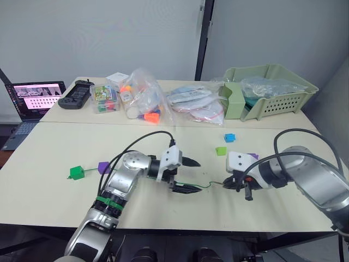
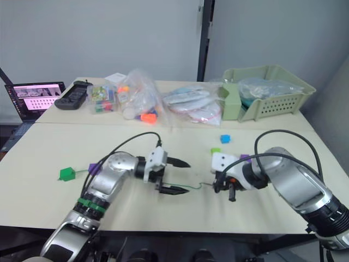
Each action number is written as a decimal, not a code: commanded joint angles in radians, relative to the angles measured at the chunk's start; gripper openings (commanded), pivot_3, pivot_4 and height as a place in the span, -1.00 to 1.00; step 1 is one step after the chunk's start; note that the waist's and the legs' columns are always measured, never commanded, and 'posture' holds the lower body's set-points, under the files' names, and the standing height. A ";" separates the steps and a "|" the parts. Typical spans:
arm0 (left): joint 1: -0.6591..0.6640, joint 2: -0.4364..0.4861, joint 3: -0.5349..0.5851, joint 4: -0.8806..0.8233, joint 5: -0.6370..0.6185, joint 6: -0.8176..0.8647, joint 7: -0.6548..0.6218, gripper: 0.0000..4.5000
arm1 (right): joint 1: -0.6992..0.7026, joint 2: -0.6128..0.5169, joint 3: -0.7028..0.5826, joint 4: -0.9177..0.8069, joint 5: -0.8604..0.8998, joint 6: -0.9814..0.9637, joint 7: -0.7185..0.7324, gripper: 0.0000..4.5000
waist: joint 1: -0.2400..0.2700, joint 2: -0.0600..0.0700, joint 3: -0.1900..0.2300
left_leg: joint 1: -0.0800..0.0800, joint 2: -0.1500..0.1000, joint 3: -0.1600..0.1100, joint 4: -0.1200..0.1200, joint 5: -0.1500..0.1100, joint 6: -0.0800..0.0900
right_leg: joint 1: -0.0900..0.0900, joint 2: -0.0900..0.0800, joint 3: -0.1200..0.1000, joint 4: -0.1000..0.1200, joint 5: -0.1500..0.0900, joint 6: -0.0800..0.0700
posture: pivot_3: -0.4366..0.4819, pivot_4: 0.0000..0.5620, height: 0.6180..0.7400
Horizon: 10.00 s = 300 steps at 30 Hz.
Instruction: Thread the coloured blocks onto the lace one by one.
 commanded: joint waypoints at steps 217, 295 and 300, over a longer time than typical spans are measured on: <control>0.051 -0.109 -0.054 0.091 0.031 -0.050 0.131 -1.00 | 0.090 0.027 0.015 0.108 -0.204 -0.178 0.062 -0.40 | 0.007 0.002 -0.001 | 0.000 -0.004 -0.005 0.000 0.001 -0.001 | 0.003 -0.001 0.000 -0.001 0.000 0.001 | -0.05 -0.47 0.91; -0.029 -0.160 -0.128 0.191 0.121 -0.010 0.102 -1.00 | 0.085 0.050 0.014 0.105 -0.161 -0.093 -0.004 -0.40 | 0.014 0.002 -0.001 | 0.001 -0.005 -0.006 0.000 0.001 -0.001 | 0.003 -0.001 0.000 -0.001 0.000 0.001 | -0.05 -0.47 0.91; -0.043 -0.183 -0.136 0.210 0.128 -0.019 0.101 -1.00 | 0.089 0.047 0.016 0.099 -0.163 -0.092 -0.002 -0.40 | 0.014 0.002 -0.001 | 0.001 -0.005 -0.006 0.000 0.001 -0.001 | 0.003 -0.001 0.000 -0.001 0.000 0.002 | -0.05 -0.47 0.91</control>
